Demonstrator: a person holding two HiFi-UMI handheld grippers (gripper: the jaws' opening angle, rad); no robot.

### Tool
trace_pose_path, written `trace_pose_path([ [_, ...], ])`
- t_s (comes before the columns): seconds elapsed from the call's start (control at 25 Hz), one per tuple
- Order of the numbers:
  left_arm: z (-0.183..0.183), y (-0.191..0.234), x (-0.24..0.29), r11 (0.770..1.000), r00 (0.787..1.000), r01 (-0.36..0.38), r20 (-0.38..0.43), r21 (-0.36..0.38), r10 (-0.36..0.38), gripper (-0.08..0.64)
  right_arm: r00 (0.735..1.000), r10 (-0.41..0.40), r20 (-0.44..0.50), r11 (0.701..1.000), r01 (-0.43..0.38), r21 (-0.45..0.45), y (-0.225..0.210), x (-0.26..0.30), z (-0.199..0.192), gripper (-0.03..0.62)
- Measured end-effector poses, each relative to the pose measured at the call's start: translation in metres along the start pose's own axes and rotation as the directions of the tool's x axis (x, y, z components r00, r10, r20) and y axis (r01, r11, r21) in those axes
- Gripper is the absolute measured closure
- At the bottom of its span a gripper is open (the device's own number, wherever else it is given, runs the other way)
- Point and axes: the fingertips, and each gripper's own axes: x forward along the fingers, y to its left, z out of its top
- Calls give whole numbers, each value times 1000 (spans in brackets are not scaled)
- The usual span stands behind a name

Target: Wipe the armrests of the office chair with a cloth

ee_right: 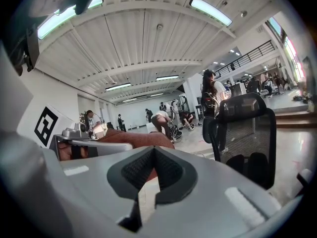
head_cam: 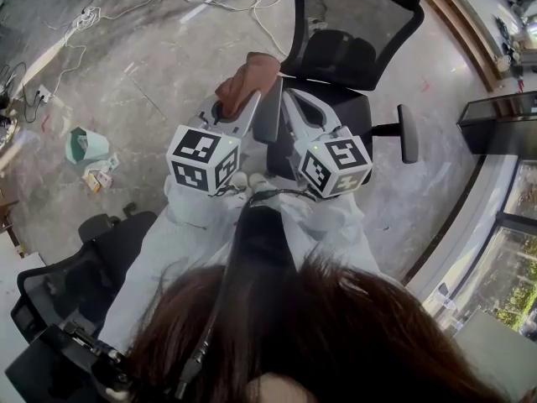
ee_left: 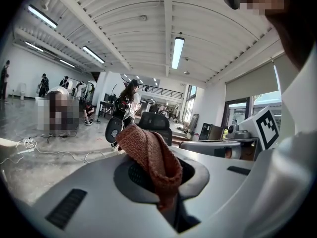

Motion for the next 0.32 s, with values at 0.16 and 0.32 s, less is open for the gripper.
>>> trace_pose_path([
  [0.16, -4, -1, -2, 1000, 1000, 4, -3, 0, -4, 523, 1000, -6, -1, 1000, 6, 5, 0, -2, -4, 592],
  [0.32, -6, 1, -8, 1000, 1000, 2, -5, 2, -2, 523, 1000, -13, 2, 1000, 13, 6, 4, -4, -4, 592],
])
